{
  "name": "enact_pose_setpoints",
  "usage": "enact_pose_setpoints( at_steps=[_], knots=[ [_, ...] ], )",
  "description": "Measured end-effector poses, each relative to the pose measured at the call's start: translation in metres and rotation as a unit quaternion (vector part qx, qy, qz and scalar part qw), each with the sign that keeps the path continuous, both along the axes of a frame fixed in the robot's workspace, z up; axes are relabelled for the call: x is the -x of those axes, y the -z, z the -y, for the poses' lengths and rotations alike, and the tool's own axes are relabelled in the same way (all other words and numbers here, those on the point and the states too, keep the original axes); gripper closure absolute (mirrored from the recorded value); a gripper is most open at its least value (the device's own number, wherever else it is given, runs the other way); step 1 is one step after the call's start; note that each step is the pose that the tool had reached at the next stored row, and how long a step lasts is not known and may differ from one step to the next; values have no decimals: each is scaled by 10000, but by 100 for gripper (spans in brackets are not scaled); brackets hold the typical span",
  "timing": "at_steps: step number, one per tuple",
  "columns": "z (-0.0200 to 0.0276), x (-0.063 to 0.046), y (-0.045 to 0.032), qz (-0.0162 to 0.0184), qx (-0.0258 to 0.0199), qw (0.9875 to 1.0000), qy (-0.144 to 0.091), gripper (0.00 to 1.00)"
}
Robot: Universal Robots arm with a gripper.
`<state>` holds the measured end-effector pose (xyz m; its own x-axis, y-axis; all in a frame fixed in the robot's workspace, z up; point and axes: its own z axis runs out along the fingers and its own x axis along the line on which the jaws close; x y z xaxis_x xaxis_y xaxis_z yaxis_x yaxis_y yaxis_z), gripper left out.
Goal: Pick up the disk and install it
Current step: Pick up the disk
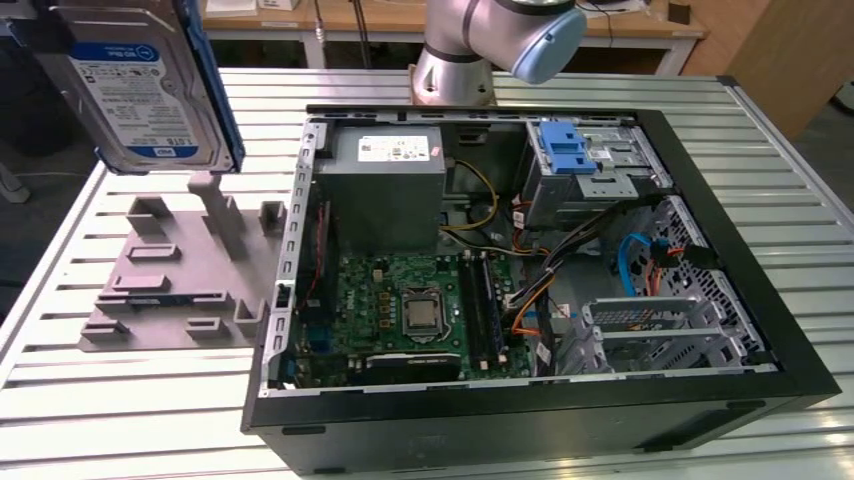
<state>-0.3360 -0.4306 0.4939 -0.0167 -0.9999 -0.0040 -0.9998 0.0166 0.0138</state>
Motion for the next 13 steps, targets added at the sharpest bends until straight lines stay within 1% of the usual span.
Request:
enact_pose_setpoints(
  at_steps=[13],
  knots=[
    [132,-320,0,0,0,10000,0,64]
  ],
)
